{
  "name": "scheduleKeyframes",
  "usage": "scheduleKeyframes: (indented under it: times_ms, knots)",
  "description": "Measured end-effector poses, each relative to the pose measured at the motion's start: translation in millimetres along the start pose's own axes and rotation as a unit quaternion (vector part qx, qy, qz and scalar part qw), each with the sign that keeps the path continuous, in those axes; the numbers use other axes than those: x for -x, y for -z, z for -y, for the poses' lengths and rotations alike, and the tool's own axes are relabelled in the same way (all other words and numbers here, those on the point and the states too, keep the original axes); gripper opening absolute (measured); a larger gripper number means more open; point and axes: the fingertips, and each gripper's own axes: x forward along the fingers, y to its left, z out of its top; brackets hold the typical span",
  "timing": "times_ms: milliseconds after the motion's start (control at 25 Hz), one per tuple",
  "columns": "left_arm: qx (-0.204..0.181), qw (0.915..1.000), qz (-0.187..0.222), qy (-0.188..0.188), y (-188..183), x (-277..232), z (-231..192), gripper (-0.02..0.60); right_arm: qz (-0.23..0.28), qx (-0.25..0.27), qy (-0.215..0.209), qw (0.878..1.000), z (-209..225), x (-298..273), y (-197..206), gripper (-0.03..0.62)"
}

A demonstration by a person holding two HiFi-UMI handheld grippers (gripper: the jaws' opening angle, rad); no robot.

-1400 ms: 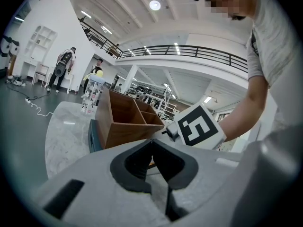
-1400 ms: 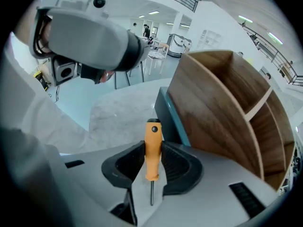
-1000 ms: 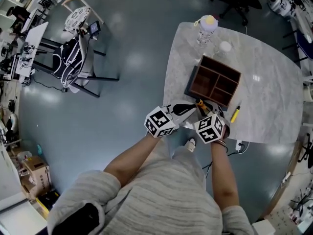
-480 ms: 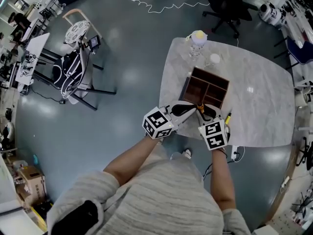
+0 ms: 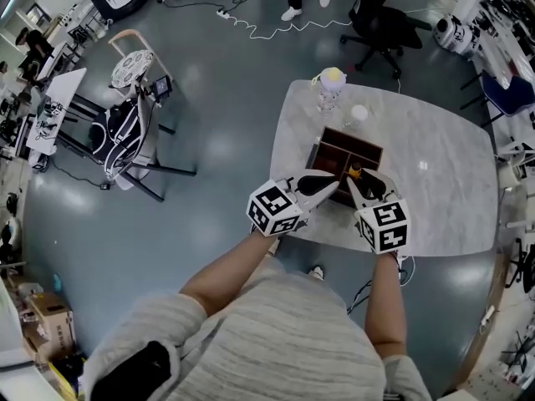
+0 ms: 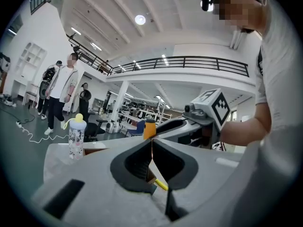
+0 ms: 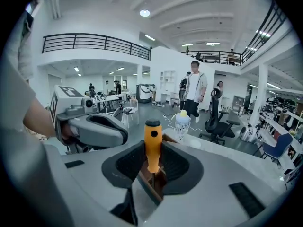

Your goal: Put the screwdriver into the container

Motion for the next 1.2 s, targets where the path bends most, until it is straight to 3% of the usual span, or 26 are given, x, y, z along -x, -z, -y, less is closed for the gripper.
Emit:
scheduleKeyframes:
  times_ms: [640, 1200]
  knots:
    - [-0.011, 0.9998, -0.006, 0.013, -9, -23, -7, 0.02, 0.039, -0.064, 0.026, 0.997, 55, -14, -19, 0.094]
    - [0.0, 0.9995, -0.026, 0.015, 5, -38, -17, 0.02, 0.028, -0.11, 0.043, 0.993, 79, -53, 23, 0.095]
